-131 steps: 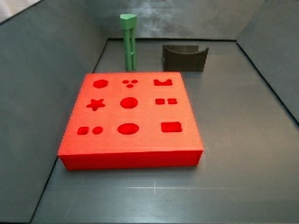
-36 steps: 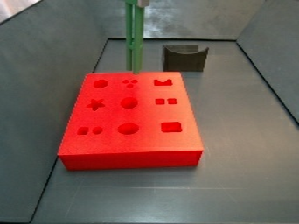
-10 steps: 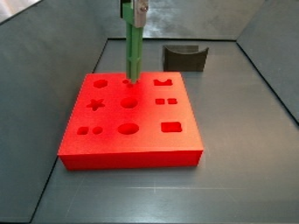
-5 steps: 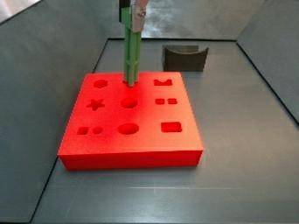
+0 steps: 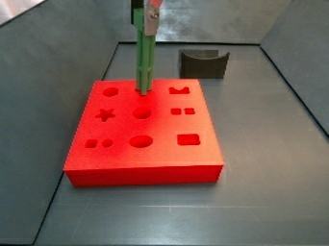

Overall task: Pick up the 3 prong object. Move up. Move to above the board. Insert the 3 prong object.
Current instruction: Insert the 3 prong object.

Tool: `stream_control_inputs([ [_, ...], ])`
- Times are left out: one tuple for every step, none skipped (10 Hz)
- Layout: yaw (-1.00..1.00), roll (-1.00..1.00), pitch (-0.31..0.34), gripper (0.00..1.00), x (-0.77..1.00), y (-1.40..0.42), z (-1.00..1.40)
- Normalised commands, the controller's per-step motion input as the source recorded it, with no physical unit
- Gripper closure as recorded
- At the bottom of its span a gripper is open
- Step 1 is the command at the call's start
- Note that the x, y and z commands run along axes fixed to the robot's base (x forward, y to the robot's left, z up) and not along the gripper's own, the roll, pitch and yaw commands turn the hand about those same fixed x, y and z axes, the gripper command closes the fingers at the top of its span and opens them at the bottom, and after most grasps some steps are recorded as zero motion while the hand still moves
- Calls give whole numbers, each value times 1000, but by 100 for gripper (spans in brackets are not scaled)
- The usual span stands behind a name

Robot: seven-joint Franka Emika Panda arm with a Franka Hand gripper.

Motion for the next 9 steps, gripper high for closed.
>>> stream_control_inputs([
  [-174, 0, -13, 100, 0, 0, -66],
  [-126, 0, 0, 100, 0, 0, 0],
  [-89, 0, 0, 100, 0, 0, -23],
  [-74, 0, -17, 100, 0, 0, -109],
  [-66, 0, -77, 100, 0, 26, -349],
  [-23, 23, -99, 100, 0, 66, -477],
  [0, 83, -131, 100, 11, 49, -586],
  [0, 63, -183, 100, 0, 9, -654],
  [0, 61, -227, 100, 0, 0, -737],
])
